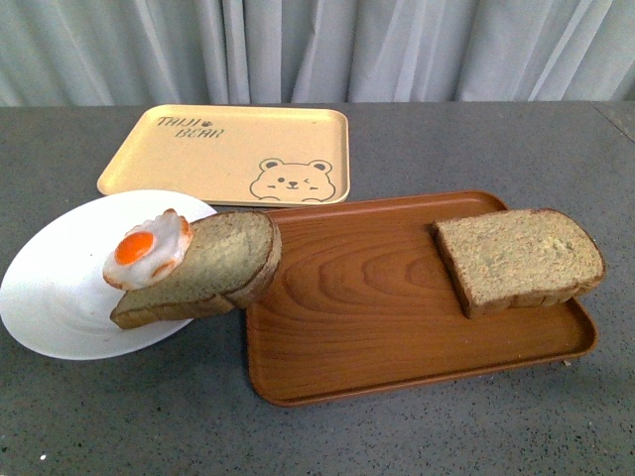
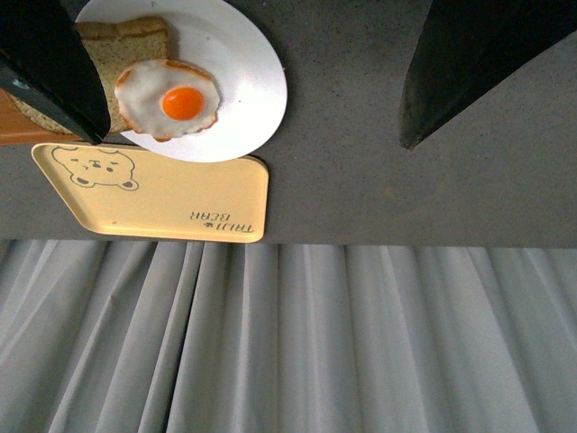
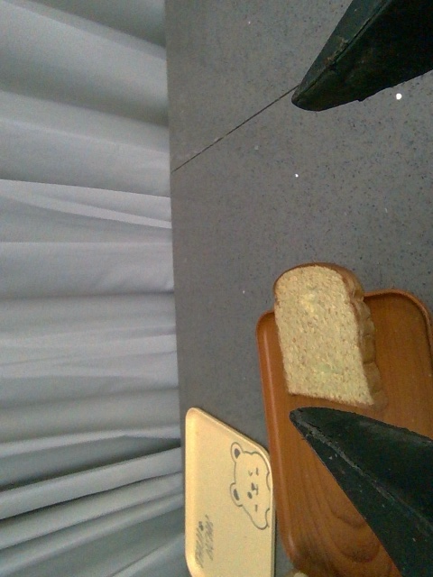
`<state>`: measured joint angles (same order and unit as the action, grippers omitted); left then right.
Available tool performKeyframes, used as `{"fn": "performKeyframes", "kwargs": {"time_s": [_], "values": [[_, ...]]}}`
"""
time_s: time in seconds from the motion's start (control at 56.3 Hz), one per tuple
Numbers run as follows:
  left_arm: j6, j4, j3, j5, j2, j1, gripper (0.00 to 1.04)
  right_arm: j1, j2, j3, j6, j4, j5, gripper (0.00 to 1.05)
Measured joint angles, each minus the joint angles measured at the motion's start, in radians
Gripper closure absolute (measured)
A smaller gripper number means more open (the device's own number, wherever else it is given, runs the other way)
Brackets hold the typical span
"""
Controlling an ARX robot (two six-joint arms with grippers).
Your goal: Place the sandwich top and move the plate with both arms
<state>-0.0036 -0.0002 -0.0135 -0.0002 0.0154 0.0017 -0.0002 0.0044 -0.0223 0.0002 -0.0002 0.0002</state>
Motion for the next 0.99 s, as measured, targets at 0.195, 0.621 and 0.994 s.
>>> {"fn": "performKeyframes", "kwargs": {"time_s": [0.195,0.621,0.994], "values": [[0.000,0.000,0.000,0.000,0.000,0.000,0.09,0.000,0.000,0.000,0.000,0.000,0.000,0.09],[0.000,0.000,0.000,0.000,0.000,0.000,0.09,0.000,0.000,0.000,0.000,0.000,0.000,0.09],[0.000,0.000,0.000,0.000,0.000,0.000,0.09,-0.167,0.692,-0.248,0.034,0.051,-0.196,0.09]]}}
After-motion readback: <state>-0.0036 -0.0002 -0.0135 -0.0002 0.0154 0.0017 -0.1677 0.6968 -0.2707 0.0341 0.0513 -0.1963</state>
